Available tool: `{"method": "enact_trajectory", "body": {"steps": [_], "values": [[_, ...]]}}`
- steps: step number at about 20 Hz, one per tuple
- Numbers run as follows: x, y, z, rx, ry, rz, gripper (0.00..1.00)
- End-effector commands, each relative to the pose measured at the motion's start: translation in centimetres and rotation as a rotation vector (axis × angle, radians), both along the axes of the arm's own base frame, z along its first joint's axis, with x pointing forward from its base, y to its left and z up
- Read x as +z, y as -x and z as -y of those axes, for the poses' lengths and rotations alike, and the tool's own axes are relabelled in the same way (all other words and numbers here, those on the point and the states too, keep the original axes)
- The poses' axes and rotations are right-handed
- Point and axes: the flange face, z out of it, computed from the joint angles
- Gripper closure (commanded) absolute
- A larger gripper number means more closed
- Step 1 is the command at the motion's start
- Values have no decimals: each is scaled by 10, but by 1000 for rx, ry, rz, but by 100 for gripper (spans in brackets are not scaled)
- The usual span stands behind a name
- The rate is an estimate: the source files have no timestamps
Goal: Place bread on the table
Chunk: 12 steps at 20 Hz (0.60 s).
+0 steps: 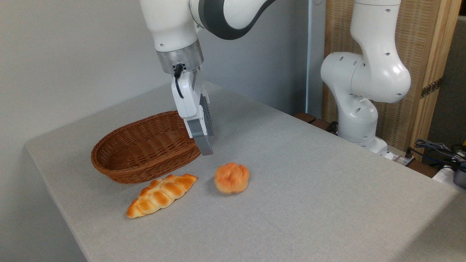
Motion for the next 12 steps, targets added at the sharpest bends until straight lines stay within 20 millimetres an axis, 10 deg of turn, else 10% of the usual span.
{"method": "enact_trajectory", "body": {"steps": [1,5,12], "values": [[47,-15,-12,196,35,98,0],[80,-39,-32,562,99,136,0],[111,-72,-75,709,106,116,0]]}}
